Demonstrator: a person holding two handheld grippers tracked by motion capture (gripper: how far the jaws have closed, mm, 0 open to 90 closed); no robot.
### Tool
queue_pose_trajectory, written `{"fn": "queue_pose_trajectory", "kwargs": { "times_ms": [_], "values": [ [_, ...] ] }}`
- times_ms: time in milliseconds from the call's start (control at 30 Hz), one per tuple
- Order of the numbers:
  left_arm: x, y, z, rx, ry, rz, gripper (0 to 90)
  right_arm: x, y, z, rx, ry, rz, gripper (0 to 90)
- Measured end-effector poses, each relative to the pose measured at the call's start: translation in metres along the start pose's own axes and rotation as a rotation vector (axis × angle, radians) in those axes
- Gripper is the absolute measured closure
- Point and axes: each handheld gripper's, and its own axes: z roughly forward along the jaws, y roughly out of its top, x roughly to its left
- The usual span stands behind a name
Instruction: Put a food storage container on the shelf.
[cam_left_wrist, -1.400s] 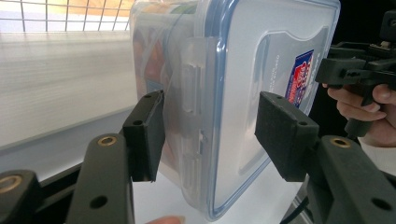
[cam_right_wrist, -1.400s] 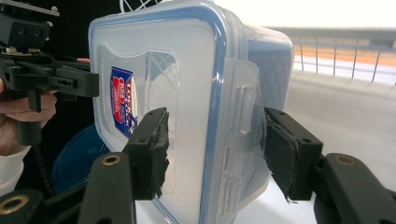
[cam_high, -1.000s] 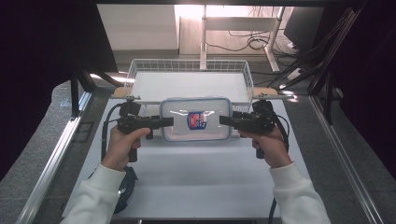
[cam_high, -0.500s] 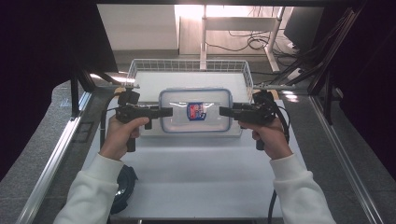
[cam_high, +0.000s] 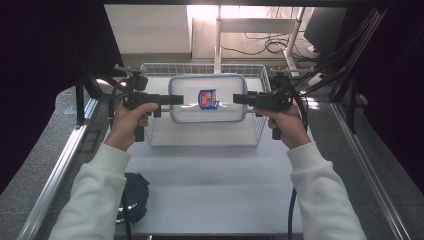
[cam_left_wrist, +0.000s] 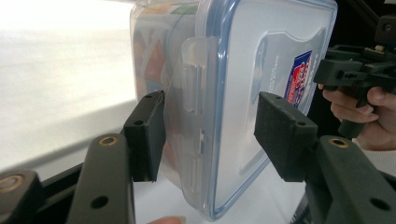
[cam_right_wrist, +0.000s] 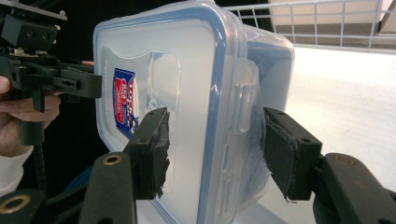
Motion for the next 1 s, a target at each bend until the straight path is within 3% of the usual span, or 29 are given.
{"fn": "queue_pose_trajectory", "kwargs": {
  "times_ms": [200, 367, 500, 667, 900, 1000],
  "values": [
    [0.012, -0.002, 0.004, 0.000, -0.016, -0.025, 44.2, -0.003, 0.001, 0.005, 0.014, -0.001, -0.005, 44.0],
    [0.014, 0.003, 0.008, -0.039, 0.002, -0.048, 42.7, -0.006, 0.004, 0.009, 0.011, -0.001, 0.009, 44.6],
    [0.023, 0.006, 0.010, -0.080, -0.029, -0.100, 43.3, -0.009, 0.011, 0.011, 0.003, -0.006, 0.025, 44.8],
    [0.026, 0.009, 0.010, -0.106, -0.042, -0.121, 45.2, -0.015, 0.020, 0.014, -0.020, 0.003, 0.048, 44.8],
    [0.024, 0.016, 0.007, -0.113, -0.024, -0.119, 44.6, -0.012, 0.026, 0.015, -0.023, -0.006, 0.048, 44.9],
    [0.027, 0.018, 0.011, -0.140, -0.001, -0.137, 44.0, -0.017, 0.026, 0.022, -0.029, -0.004, 0.081, 44.7]
  ]
}}
